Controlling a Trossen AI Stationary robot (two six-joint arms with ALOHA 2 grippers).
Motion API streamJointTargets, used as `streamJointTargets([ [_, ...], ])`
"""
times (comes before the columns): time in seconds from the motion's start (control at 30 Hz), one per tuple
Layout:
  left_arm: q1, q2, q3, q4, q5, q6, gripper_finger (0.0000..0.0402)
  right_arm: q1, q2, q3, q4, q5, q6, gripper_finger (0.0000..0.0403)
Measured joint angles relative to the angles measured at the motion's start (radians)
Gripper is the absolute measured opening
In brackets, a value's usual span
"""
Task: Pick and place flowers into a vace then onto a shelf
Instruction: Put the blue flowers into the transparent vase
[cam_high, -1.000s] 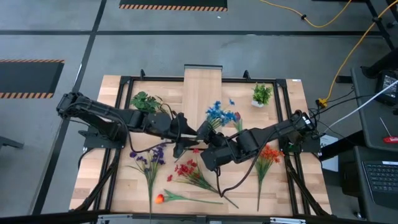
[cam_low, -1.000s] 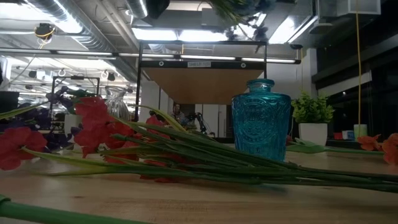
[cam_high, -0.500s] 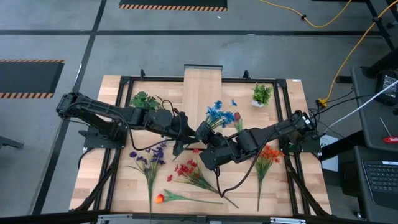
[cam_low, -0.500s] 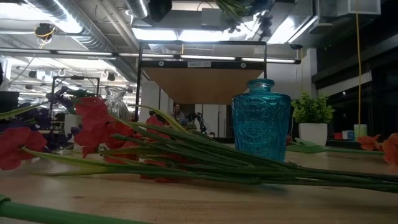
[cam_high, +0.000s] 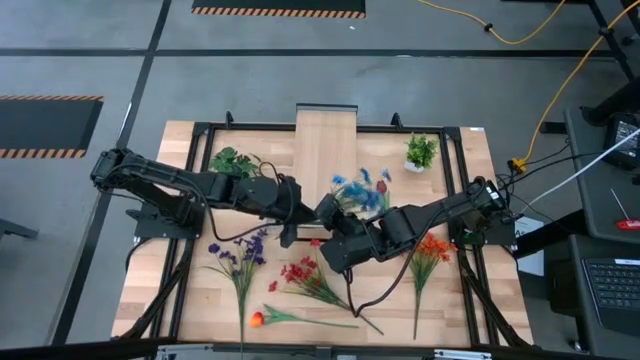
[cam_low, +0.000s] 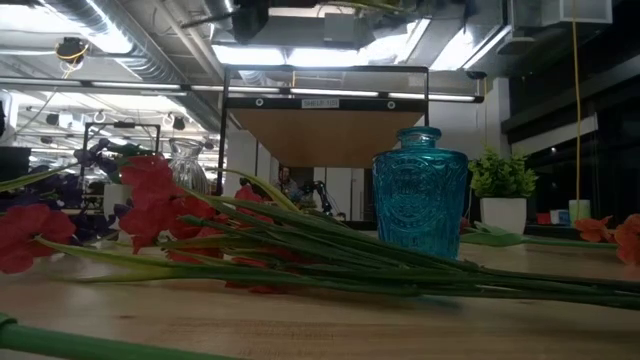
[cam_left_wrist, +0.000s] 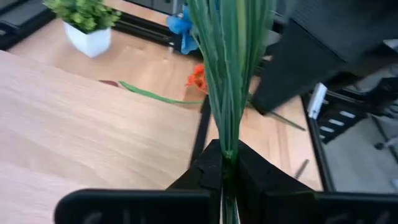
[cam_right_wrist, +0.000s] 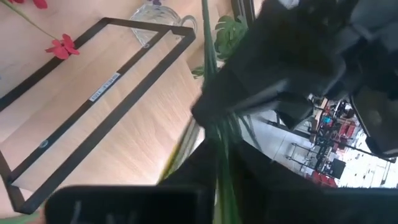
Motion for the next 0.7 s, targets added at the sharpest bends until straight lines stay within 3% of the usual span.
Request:
streamJointTargets([
  [0.37, 0.028, -0.028, 0.0, -0.001, -0.06, 0.049, 0.0012, 0.042, 0.0, 0.0, 0.012, 0.013, 0.0, 0.01],
  [0.57, 0.021, -0.118, 0.0, 0.013, -0.126, 0.172, 0.0012, 0.071, -0.048, 0.001, 0.035, 0.031, 0.042, 0.0092],
  [0.7, -0.007, -0.196, 0.0, 0.012, -0.199, 0.289, 0.0012, 0.073, -0.092, 0.001, 0.028, -0.052, 0.17, 0.0063],
])
